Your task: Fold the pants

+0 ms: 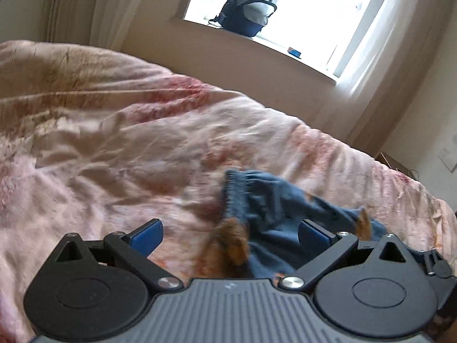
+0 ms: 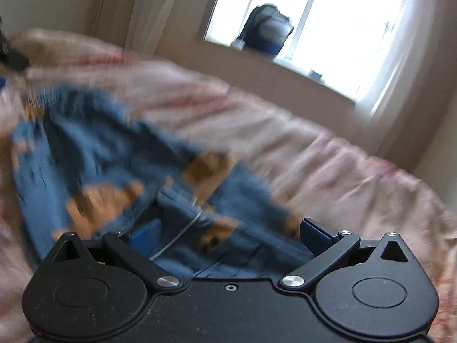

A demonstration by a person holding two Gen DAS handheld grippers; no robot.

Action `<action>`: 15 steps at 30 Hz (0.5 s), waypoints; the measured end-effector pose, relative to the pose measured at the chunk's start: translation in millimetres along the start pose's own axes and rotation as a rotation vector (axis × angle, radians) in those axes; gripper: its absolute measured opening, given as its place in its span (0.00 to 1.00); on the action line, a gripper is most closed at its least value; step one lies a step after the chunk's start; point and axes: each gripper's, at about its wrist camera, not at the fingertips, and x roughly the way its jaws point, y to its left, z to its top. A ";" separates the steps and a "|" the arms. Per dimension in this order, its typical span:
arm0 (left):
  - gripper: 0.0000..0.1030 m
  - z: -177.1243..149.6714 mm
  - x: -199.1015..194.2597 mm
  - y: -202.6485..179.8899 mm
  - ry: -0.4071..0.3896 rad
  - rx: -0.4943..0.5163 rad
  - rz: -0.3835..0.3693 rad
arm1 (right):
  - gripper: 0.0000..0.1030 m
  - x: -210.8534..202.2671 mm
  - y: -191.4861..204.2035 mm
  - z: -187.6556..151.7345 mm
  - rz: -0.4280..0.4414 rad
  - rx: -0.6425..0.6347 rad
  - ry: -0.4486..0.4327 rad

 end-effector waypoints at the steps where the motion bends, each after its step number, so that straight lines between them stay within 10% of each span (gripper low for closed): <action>1: 1.00 -1.9 3.4 7.8 -0.001 -0.008 -0.006 | 0.99 0.0 -3.8 0.2 0.015 0.017 -0.018; 7: 1.00 -9.3 17.6 32.7 0.024 0.035 -0.095 | 0.99 1.0 -42.2 55.0 0.186 0.071 -0.134; 15: 1.00 -16.2 28.1 31.1 0.057 0.134 -0.157 | 0.93 103.7 -4.2 164.6 0.815 0.097 0.049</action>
